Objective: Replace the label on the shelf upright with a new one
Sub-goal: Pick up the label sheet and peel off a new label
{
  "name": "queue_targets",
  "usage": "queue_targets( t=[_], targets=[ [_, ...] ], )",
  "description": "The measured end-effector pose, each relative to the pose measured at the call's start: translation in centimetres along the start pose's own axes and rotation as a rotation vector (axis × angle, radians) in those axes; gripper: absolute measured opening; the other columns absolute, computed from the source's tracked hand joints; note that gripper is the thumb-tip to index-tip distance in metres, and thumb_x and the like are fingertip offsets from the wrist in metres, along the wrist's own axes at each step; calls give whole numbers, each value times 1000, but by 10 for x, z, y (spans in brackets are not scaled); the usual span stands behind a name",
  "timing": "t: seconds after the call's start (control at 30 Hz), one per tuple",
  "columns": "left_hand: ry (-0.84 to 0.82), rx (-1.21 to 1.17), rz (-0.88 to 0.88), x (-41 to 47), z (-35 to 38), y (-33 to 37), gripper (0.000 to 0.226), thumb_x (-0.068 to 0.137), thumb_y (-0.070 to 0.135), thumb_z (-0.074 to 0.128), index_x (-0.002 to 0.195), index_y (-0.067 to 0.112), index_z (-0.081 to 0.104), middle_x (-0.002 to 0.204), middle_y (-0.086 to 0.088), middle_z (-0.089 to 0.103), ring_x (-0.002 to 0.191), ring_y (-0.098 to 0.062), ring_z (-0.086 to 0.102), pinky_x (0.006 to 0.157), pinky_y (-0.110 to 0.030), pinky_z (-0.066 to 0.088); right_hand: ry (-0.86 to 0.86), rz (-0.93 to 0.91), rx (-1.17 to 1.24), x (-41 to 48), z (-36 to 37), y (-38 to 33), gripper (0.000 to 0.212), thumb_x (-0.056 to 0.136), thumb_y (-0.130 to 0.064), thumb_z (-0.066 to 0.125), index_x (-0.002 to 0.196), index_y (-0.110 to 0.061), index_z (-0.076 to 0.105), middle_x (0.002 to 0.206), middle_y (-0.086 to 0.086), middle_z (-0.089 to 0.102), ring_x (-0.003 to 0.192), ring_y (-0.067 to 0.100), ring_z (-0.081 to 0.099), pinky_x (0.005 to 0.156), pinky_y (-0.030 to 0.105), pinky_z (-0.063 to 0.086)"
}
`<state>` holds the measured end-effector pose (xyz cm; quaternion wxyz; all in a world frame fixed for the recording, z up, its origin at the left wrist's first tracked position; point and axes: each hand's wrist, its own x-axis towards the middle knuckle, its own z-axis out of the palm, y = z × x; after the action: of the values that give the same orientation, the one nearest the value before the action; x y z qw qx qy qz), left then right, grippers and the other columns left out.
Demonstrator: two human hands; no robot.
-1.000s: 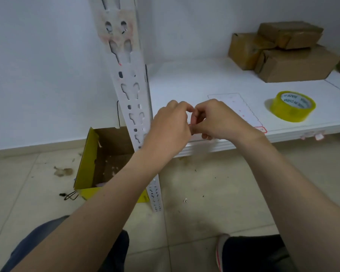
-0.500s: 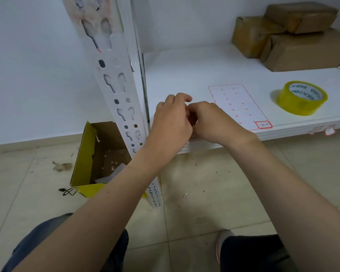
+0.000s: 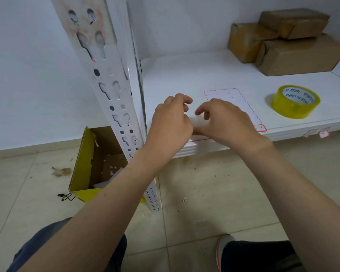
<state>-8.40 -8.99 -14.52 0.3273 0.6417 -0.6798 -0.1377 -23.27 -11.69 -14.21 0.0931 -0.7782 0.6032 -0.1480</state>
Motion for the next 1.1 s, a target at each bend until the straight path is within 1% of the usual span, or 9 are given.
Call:
queue_targets(
  t=[0.17, 0.33, 0.5, 0.63, 0.73, 0.8, 0.9, 1.0, 1.1],
  targets=[
    [-32, -54, 11, -4, 6, 8, 42, 94, 4, 44, 126, 25, 60, 116, 6, 65, 115, -18, 58, 98, -36, 50, -167, 90, -265, -10, -14, 40, 90, 60, -86, 73, 131, -34, 56, 129, -2, 60, 126, 32, 39, 93, 46, 37],
    [-68, -78, -14, -7, 13, 15, 35, 91, 18, 55, 124, 29, 59, 111, 12, 65, 113, -15, 57, 97, -31, 47, -149, 7, -242, -16, -19, 51, 52, 79, -37, 82, 124, -32, 56, 113, -3, 60, 113, 27, 42, 87, 37, 34],
    [-79, -203, -124, -3, 11, 22, 17, 92, 36, 58, 105, 30, 67, 89, 18, 67, 92, -5, 64, 88, -31, 53, -18, 47, -104, -11, -26, 54, 13, 85, -28, 68, 96, -32, 72, 101, -4, 69, 97, 25, 63, 79, 33, 53],
    [-289, -548, -361, 3, 8, 33, 45, 97, 56, 47, 102, 20, 73, 91, 4, 78, 92, -24, 74, 84, -39, 61, 349, -44, 101, -7, -26, 45, 9, 91, -32, 67, 94, -28, 74, 92, -9, 75, 88, 20, 69, 75, 37, 58],
    [-446, -1030, -525, 7, 6, 36, 62, 99, 58, 43, 115, 4, 69, 108, -14, 77, 103, -31, 74, 91, -42, 60, 433, -305, 88, -8, -24, 34, 7, 92, -27, 70, 96, -27, 75, 93, -12, 76, 86, 19, 64, 74, 40, 55],
    [-420, -1236, -509, 9, 5, 34, 52, 102, 45, 48, 122, 1, 66, 119, -18, 73, 110, -31, 72, 96, -44, 57, 399, -437, 54, -8, -20, 31, 14, 92, -30, 66, 100, -24, 75, 101, -11, 75, 88, 22, 58, 77, 45, 52],
    [-257, -1261, -497, 13, 4, 31, 33, 102, 21, 54, 122, -3, 65, 119, -24, 71, 107, -32, 73, 92, -42, 59, 391, -488, 192, -7, -17, 32, 24, 92, -39, 62, 105, -27, 78, 120, -13, 72, 107, 22, 56, 93, 44, 49],
    [-148, -1245, -524, 17, 1, 30, 22, 100, 11, 55, 116, -1, 65, 114, -22, 73, 108, -37, 72, 88, -45, 61, 534, -349, 397, -7, -20, 30, 21, 94, -28, 66, 110, -23, 77, 125, -9, 71, 117, 20, 56, 102, 37, 47],
    [-77, -1205, -519, 20, -6, 28, 19, 98, 11, 56, 114, 3, 63, 116, -21, 72, 102, -38, 74, 86, -47, 61, 440, 123, 657, -6, -32, 28, 33, 94, -31, 71, 126, -28, 63, 123, -10, 66, 108, 13, 62, 90, 28, 54]
  ],
)
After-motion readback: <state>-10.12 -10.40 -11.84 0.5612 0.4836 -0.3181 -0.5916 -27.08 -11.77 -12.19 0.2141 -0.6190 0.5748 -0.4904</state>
